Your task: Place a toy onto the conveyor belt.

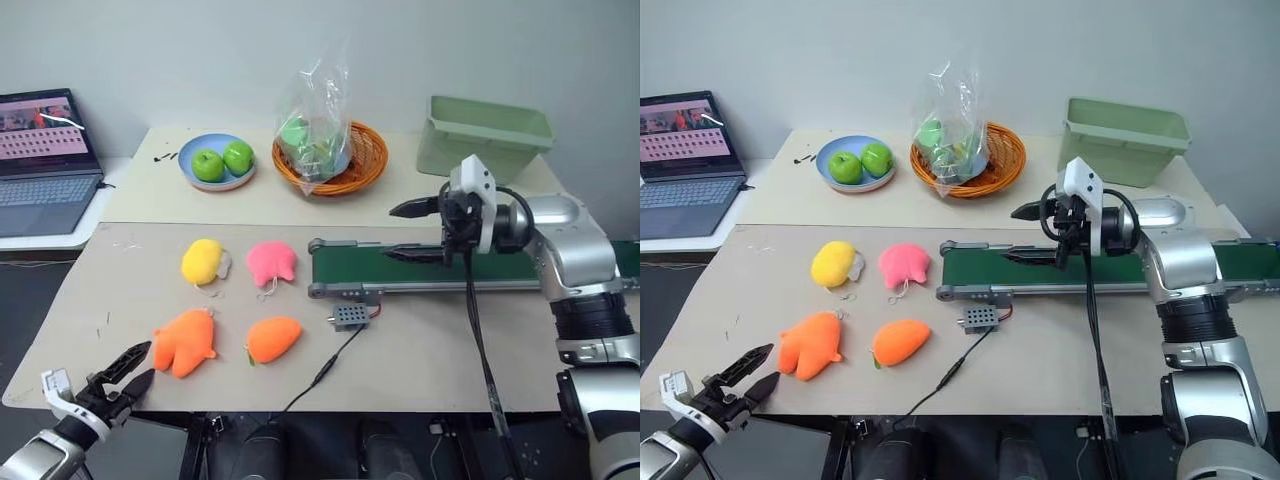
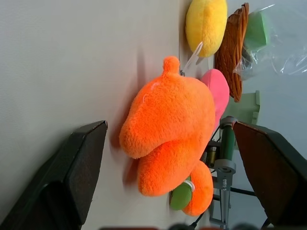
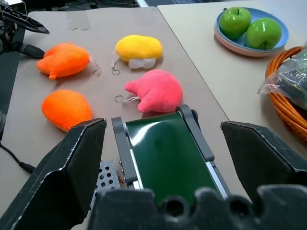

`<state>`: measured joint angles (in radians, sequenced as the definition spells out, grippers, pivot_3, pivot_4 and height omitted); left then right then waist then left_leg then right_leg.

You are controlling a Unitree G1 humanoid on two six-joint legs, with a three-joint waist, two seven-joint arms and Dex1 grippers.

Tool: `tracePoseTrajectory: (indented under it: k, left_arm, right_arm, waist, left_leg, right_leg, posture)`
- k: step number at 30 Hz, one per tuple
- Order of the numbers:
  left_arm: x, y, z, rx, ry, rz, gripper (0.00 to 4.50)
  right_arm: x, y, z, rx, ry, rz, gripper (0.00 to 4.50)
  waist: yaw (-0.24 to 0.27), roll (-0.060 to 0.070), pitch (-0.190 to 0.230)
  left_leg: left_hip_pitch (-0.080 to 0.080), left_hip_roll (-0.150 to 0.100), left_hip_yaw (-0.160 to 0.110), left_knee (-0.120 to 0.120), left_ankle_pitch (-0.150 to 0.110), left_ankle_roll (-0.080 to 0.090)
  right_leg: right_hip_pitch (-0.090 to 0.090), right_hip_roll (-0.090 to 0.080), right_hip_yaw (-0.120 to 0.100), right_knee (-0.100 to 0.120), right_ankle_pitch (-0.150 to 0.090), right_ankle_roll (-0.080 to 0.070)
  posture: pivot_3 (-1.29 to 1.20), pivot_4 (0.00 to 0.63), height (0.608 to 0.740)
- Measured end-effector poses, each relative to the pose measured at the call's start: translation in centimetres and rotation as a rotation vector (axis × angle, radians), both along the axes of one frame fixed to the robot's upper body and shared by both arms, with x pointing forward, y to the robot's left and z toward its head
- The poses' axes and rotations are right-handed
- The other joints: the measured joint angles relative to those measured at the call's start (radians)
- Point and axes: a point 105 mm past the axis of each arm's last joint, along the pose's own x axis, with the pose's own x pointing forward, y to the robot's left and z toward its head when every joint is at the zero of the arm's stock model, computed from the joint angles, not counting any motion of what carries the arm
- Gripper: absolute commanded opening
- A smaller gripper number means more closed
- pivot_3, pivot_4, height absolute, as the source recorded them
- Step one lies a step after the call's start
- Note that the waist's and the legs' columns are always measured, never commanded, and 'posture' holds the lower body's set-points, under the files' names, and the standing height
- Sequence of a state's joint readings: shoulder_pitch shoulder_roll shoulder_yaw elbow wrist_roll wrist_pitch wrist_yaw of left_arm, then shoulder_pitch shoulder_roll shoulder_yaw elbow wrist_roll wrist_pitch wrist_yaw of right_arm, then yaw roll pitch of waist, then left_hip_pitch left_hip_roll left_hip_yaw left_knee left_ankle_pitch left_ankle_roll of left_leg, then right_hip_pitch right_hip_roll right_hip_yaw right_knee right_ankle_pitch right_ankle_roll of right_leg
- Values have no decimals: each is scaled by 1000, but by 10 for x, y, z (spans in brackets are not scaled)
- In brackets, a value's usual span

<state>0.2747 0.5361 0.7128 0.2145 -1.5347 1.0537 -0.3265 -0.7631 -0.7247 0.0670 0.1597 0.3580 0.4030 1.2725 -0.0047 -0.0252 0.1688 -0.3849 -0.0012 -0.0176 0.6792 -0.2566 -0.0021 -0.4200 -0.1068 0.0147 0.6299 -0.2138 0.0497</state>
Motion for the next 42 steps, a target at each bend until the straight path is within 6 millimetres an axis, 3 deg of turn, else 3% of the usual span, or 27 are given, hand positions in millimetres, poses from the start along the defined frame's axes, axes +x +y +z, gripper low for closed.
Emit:
tracePoseTrajectory:
  k: [3,6,13,16,17,23,26,31,33,37,40,42]
  left_arm:
    - [7,-4,-1,3,-4,-15,4469]
    - [17,-9,-1,4,-19,-38,3821]
    - [22,-21,-9,-15,5,-90,1081]
    - [22,-23,-9,-10,5,-101,148]
    - [23,-23,-8,-11,-3,-105,29]
    - [25,-26,-4,-12,-36,-115,29]
    - [35,-36,21,50,-147,-169,29]
    - [73,-92,133,320,-605,-349,29]
    - [80,-116,160,431,-701,-422,29]
    - [94,-167,188,910,-828,-611,29]
    - [103,-186,186,1252,-917,-690,29]
    - [117,-190,187,1622,-1045,-668,29]
  right_arm:
    - [-1,-1,1,-5,-10,-6,4500]
    - [-3,-2,-1,-16,-15,-9,4500]
    - [-5,-6,1,-33,-29,-24,4500]
    - [-5,-6,2,-35,-39,-30,4500]
    - [-5,-6,2,-35,-42,-31,4500]
    - [-5,-6,2,-35,-44,-33,4500]
    - [-5,-6,2,-36,-43,-34,4500]
    - [-5,-5,3,-39,-44,-29,4500]
    - [-4,-6,3,-38,-41,-32,4500]
    - [-4,-6,2,-37,-38,-33,4500]
    - [-4,-6,2,-38,-39,-36,4500]
    - [-4,-7,3,-37,-42,-38,4500]
  waist:
    - [10,5,-3]
    - [13,5,-3]
    - [0,4,-3]
    - [-1,4,-3]
    - [0,5,-3]
    - [1,4,-3]
    - [3,1,-1]
    - [11,0,-1]
    - [9,0,-1]
    - [-3,-1,-1]
    - [-13,-1,-1]
    - [-12,-1,0]
  left_leg:
    - [0,0,1,0,0,0]
    - [0,0,1,0,0,0]
    - [-3,0,1,0,0,0]
    - [-2,0,1,0,0,0]
    - [-1,0,1,0,0,0]
    - [-2,0,1,0,0,0]
    - [-4,0,-1,0,0,0]
    - [-4,-1,-2,0,1,-1]
    - [-5,-1,-1,0,1,-1]
    - [-5,-1,1,-1,1,-1]
    - [-5,-1,3,-3,1,-1]
    - [-4,0,3,-3,1,-1]
  right_leg:
    - [1,0,0,0,0,0]
    - [1,0,0,-1,0,0]
    - [-2,0,0,-1,0,0]
    - [-1,0,0,-1,0,0]
    - [0,0,0,-1,0,0]
    - [-1,0,0,-1,0,0]
    - [-2,0,-2,-1,0,0]
    - [-1,-1,-1,-3,1,0]
    - [-1,-1,-1,-3,1,1]
    - [-1,0,0,-5,1,1]
    - [-2,1,1,-6,1,1]
    - [-2,2,1,-6,1,1]
  posture:
    - [0,150,740]
    - [0,150,740]
    - [0,150,740]
    - [0,150,740]
    - [0,150,740]
    - [0,150,740]
    - [0,150,740]
    - [0,150,740]
    - [0,150,740]
    - [0,150,740]
    - [0,150,740]
    - [0,150,740]
